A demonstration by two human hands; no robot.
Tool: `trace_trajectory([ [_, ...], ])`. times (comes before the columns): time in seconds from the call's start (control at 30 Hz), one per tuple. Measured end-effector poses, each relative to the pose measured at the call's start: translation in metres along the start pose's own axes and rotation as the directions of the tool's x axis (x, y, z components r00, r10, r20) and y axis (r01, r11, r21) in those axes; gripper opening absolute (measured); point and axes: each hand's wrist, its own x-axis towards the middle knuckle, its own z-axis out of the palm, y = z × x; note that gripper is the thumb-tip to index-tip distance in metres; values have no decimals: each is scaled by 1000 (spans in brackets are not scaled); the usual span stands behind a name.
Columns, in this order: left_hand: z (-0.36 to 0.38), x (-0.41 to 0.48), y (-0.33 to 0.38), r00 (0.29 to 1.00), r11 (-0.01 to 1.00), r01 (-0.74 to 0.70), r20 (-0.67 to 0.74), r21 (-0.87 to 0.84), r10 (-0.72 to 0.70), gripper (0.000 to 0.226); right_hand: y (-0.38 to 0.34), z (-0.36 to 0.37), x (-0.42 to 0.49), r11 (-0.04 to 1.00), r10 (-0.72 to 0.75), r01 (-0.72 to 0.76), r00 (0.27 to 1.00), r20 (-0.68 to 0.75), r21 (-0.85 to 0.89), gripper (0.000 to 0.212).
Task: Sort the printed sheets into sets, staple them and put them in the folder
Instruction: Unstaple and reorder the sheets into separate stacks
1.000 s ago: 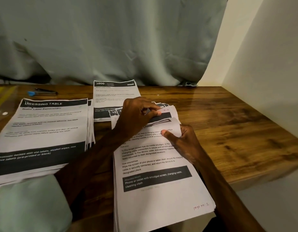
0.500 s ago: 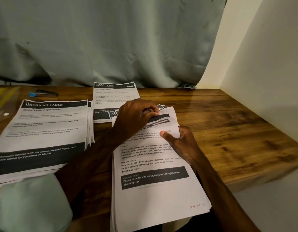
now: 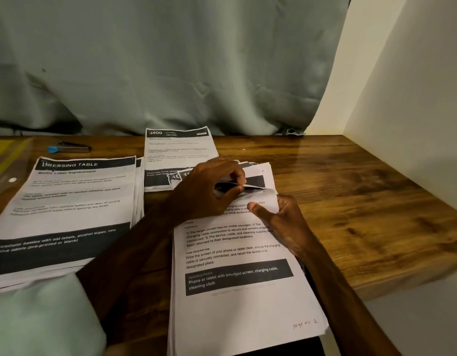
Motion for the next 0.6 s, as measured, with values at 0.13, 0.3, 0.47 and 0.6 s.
trace_trajectory([
  [0.13, 3, 0, 4, 996, 993, 89, -19, -72, -91, 18, 3, -1, 2, 999, -18, 18, 1000, 12, -39, 21],
  [0.3, 10, 1, 2, 939, 959, 264, -201, -102, -279, 29, 6, -1, 3, 997, -38, 39, 999, 18, -64, 27],
  [0.47, 16, 2, -1, 914, 938, 336, -209, -85, -347, 23, 8, 2, 1, 988, -82, 84, 996, 23, -126, 25],
  [0.6, 16, -2, -8, 950, 955, 285, -156, 77, -271, 43, 6, 2, 1, 987, -82, 86, 996, 37, -133, 21],
])
